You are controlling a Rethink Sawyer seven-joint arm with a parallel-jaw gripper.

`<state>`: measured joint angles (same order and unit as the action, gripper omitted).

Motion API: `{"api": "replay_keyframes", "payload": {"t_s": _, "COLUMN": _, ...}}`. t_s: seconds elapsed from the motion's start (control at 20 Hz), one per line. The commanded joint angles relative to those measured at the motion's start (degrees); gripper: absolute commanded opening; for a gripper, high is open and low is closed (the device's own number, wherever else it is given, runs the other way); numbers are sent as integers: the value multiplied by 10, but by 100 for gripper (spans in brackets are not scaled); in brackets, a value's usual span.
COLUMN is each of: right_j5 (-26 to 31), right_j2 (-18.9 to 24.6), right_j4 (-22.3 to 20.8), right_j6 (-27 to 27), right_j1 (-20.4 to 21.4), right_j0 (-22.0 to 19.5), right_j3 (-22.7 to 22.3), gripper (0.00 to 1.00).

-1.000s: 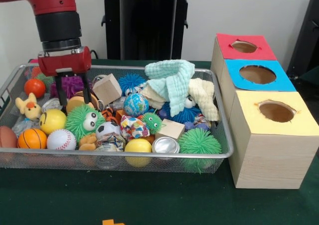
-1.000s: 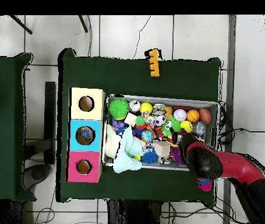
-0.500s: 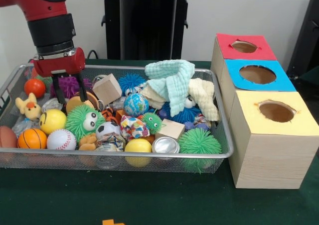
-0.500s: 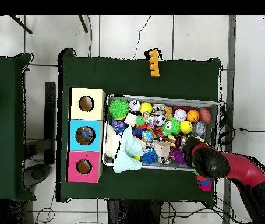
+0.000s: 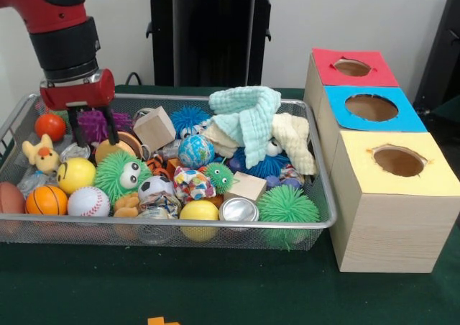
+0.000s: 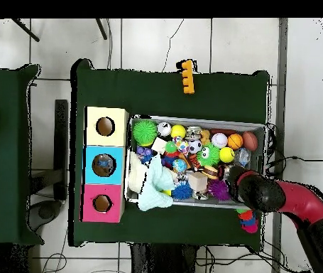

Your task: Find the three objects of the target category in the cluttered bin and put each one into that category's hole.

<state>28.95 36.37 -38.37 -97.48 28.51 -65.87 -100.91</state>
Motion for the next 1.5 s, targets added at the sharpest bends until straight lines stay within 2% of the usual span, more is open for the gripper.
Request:
{"api": "replay_keyframes", "payload": {"t_s": 0.05, "right_j5": 82, "right_j2": 46, "right_j4": 7, "right_j6": 144, "right_j1": -37, "right_j0": -6, "right_j3": 98, "gripper": 100}}
{"api": "replay_keyframes", "payload": {"t_s": 0.25, "right_j5": 138, "right_j2": 42, "right_j4": 5, "right_j6": 169, "right_j1": -22, "right_j0": 1, "right_j3": 114, "gripper": 100}}
{"api": "replay_keyframes", "payload": {"t_s": 0.35, "right_j5": 149, "right_j2": 58, "right_j4": 2, "right_j6": 203, "right_j1": -52, "right_j0": -4, "right_j3": 148, "gripper": 100}}
{"api": "replay_keyframes", "payload": {"t_s": 0.45, "right_j5": 189, "right_j2": 57, "right_j4": 9, "right_j6": 218, "right_j1": -60, "right_j0": 4, "right_j3": 173, "gripper": 100}}
{"api": "replay_keyframes", "payload": {"t_s": 0.65, "right_j5": 185, "right_j2": 68, "right_j4": 4, "right_j6": 224, "right_j1": -82, "right_j0": 1, "right_j3": 192, "gripper": 100}}
{"api": "replay_keyframes", "payload": {"t_s": 0.75, "right_j5": 165, "right_j2": 76, "right_j4": -1, "right_j6": 219, "right_j1": -92, "right_j0": -3, "right_j3": 197, "gripper": 100}}
{"api": "replay_keyframes", "payload": {"t_s": 0.8, "right_j5": 176, "right_j2": 78, "right_j4": -2, "right_j6": 229, "right_j1": -92, "right_j0": 1, "right_j3": 204, "gripper": 100}}
{"api": "replay_keyframes", "payload": {"t_s": 0.85, "right_j5": 192, "right_j2": 71, "right_j4": -5, "right_j6": 227, "right_j1": -83, "right_j0": 10, "right_j3": 210, "gripper": 100}}
{"api": "replay_keyframes", "payload": {"t_s": 0.95, "right_j5": 185, "right_j2": 61, "right_j4": -15, "right_j6": 213, "right_j1": -73, "right_j0": 16, "right_j3": 214, "gripper": 100}}
{"api": "replay_keyframes", "payload": {"t_s": 1.0, "right_j5": 167, "right_j2": 68, "right_j4": -17, "right_j6": 215, "right_j1": -82, "right_j0": 12, "right_j3": 218, "gripper": 100}}
{"api": "replay_keyframes", "payload": {"t_s": 1.15, "right_j5": 185, "right_j2": 62, "right_j4": -18, "right_j6": 218, "right_j1": -88, "right_j0": 25, "right_j3": 240, "gripper": 100}}
{"api": "replay_keyframes", "payload": {"t_s": 1.35, "right_j5": 173, "right_j2": 64, "right_j4": -23, "right_j6": 223, "right_j1": -106, "right_j0": 33, "right_j3": 262, "gripper": 100}}
{"api": "replay_keyframes", "payload": {"t_s": 1.5, "right_j5": 196, "right_j2": 46, "right_j4": -33, "right_j6": 218, "right_j1": -75, "right_j0": 49, "right_j3": 263, "gripper": 100}}
